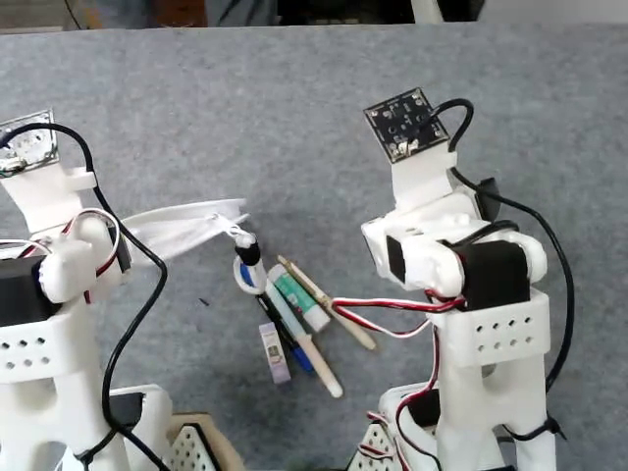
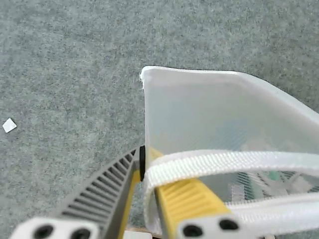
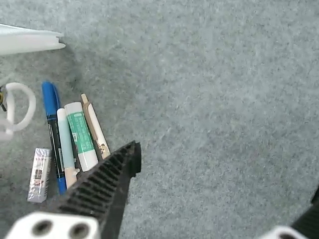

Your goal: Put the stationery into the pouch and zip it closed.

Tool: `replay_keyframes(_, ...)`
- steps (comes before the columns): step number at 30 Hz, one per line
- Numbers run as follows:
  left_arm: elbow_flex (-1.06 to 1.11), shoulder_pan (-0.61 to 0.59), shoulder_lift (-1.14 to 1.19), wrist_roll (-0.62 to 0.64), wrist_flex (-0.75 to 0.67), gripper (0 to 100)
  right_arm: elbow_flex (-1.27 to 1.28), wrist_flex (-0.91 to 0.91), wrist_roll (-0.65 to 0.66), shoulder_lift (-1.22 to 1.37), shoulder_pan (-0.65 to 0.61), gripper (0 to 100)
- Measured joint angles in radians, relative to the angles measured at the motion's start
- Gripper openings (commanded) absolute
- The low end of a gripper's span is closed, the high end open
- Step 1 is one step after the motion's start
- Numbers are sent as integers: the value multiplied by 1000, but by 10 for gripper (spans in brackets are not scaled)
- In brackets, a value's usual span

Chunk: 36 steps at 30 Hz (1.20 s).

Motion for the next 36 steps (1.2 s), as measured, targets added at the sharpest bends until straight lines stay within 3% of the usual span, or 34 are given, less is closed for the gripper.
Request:
replay_keyframes(12, 8, 0, -2, 0, 0, 28, 5, 26, 0, 0, 0, 515)
replay_keyframes(21, 84, 0, -3, -3, 0, 28, 169, 12, 0, 0, 0, 515)
replay_keyframes(30, 94, -3, 35, -20, 0, 28, 201, -8, 0, 149, -249, 515)
replay_keyframes(36, 91, -98, 84, -20, -8, 28, 201, -51, 44, 302, -331, 515)
